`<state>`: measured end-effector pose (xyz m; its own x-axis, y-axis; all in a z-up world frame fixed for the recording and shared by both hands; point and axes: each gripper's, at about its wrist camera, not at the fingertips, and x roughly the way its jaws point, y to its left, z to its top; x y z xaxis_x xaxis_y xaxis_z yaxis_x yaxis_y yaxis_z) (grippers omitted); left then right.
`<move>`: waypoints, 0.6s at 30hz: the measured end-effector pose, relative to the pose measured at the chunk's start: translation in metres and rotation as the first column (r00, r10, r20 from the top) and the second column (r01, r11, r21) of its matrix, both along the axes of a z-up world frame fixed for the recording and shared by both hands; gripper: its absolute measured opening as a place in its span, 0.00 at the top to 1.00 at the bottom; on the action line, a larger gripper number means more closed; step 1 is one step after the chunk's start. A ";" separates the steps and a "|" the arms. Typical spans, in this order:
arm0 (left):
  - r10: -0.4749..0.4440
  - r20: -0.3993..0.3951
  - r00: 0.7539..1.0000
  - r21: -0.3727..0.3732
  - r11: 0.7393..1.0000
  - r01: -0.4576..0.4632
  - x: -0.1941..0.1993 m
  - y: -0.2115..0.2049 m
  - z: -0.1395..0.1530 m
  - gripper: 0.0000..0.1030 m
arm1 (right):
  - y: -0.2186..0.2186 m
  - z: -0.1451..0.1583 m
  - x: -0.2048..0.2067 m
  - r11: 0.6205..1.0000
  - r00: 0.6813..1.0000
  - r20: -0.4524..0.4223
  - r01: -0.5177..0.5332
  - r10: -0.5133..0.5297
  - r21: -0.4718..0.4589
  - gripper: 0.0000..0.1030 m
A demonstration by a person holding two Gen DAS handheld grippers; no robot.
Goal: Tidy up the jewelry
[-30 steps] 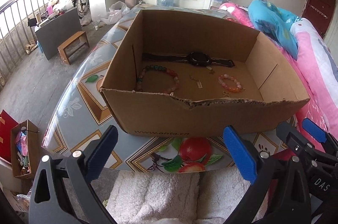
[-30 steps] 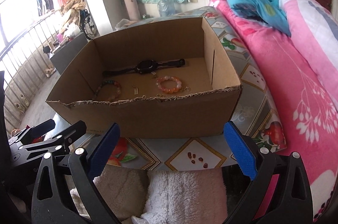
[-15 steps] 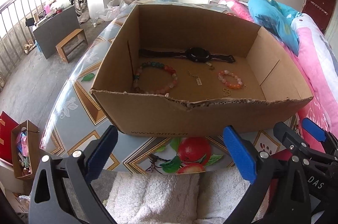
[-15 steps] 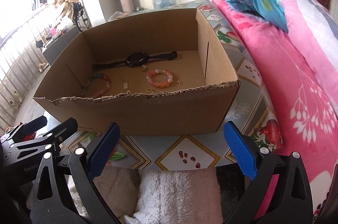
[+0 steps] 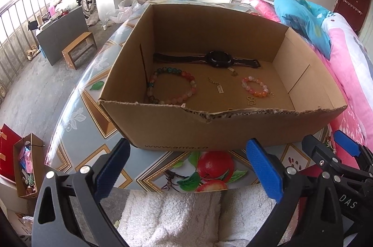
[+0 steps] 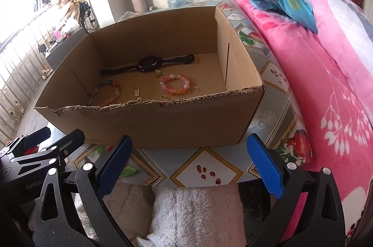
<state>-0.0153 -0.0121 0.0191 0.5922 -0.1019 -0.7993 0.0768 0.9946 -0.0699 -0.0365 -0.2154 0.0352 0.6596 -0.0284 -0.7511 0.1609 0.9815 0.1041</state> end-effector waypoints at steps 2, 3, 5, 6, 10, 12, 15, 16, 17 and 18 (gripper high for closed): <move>0.000 -0.001 1.000 0.000 1.000 0.000 0.000 0.000 0.000 0.05 | 0.000 0.000 0.000 1.000 1.000 0.000 0.001 -0.001 -0.002 0.08; 0.000 -0.001 1.000 0.000 1.000 0.000 0.000 0.000 0.000 0.05 | 0.000 0.000 -0.001 1.000 1.000 0.001 0.001 -0.001 -0.002 0.08; 0.000 0.000 1.000 0.000 1.000 0.000 0.000 0.000 0.000 0.05 | 0.000 0.000 -0.001 1.000 1.000 0.001 0.001 -0.001 -0.004 0.08; 0.001 0.002 1.000 0.000 1.000 -0.001 0.000 0.000 0.001 0.05 | 0.000 0.000 -0.001 1.000 1.000 0.002 0.002 -0.002 -0.005 0.08; 0.001 0.002 1.000 0.001 1.000 -0.001 -0.001 0.001 0.001 0.05 | 0.001 0.000 -0.001 1.000 1.000 0.004 0.002 -0.002 -0.004 0.08; 0.002 0.003 1.000 0.001 1.000 -0.002 -0.001 0.000 0.001 0.05 | 0.001 0.000 -0.001 1.000 1.000 0.004 0.003 -0.003 -0.005 0.08; 0.001 0.001 1.000 0.001 1.000 -0.001 -0.001 0.000 0.001 0.05 | 0.003 0.000 -0.001 1.000 1.000 0.003 0.003 -0.003 -0.004 0.08; 0.002 0.000 1.000 -0.001 1.000 -0.002 -0.001 0.001 0.001 0.05 | 0.003 0.000 -0.001 1.000 1.000 0.002 0.002 -0.002 -0.005 0.08; 0.002 -0.002 1.000 -0.002 1.000 -0.002 -0.001 0.002 0.001 0.05 | 0.003 0.000 -0.001 1.000 1.000 0.002 0.001 -0.001 -0.005 0.08; 0.002 -0.003 1.000 -0.001 1.000 -0.002 -0.001 0.002 0.001 0.05 | 0.004 0.001 0.000 1.000 1.000 0.001 0.000 0.000 -0.006 0.08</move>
<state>-0.0164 -0.0102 0.0199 0.5903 -0.1018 -0.8007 0.0748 0.9946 -0.0713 -0.0370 -0.2117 0.0360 0.6605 -0.0331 -0.7501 0.1612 0.9820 0.0985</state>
